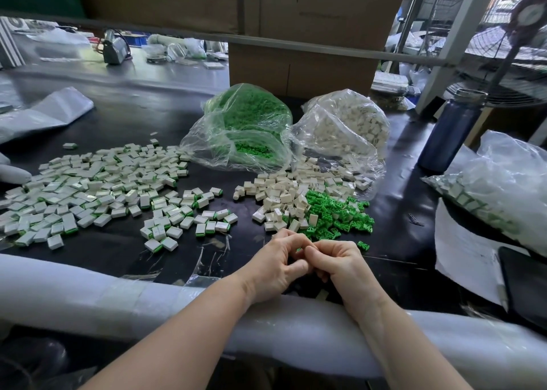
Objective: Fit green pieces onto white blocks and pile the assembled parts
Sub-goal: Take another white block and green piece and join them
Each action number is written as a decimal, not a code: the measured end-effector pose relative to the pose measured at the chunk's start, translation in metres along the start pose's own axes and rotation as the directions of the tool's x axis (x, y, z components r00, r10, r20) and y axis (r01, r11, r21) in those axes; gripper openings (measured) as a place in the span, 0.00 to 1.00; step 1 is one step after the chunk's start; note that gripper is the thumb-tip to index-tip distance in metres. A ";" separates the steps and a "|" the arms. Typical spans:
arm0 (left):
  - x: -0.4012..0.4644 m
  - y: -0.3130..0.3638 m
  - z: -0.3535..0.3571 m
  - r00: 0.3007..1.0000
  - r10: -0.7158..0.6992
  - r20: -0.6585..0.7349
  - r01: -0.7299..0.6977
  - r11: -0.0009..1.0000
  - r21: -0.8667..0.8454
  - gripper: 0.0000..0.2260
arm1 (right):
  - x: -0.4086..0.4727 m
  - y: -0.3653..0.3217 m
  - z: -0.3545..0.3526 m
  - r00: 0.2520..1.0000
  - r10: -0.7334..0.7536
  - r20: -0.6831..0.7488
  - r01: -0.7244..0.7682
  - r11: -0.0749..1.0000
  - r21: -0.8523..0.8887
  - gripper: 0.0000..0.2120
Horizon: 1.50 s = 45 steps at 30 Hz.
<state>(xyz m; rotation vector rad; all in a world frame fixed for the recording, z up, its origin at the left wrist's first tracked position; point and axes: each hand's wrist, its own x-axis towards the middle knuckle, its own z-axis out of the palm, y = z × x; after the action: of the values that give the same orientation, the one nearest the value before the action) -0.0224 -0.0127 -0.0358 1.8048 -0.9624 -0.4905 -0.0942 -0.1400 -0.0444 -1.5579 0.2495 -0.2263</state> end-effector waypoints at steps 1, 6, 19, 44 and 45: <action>0.000 0.000 0.000 1.000 0.001 -0.001 -0.001 1.000 -0.003 0.09 | 0.000 0.000 0.000 1.000 -0.001 0.003 0.001 1.000 -0.002 0.08; 0.000 0.001 0.000 1.000 0.006 -0.022 -0.007 1.000 -0.030 0.08 | -0.001 -0.001 -0.001 0.998 -0.011 0.058 0.010 1.000 0.007 0.08; -0.001 0.002 0.000 1.000 -0.010 0.007 0.010 1.000 0.004 0.07 | 0.000 -0.001 -0.001 1.000 0.001 0.029 -0.001 1.000 0.003 0.07; -0.003 -0.001 -0.003 0.968 -0.103 -0.231 0.053 0.976 -0.214 0.07 | -0.007 -0.009 0.004 0.990 -0.062 -0.129 0.052 0.995 -0.080 0.08; -0.003 -0.001 -0.003 0.967 -0.107 -0.232 0.053 0.973 -0.226 0.07 | -0.007 -0.010 0.004 0.990 -0.071 -0.121 0.059 0.993 -0.101 0.09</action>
<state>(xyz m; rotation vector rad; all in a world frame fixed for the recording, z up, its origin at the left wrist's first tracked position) -0.0218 -0.0081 -0.0360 1.6633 -0.6426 -0.3969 -0.0992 -0.1341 -0.0347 -1.6520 0.3116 -0.3686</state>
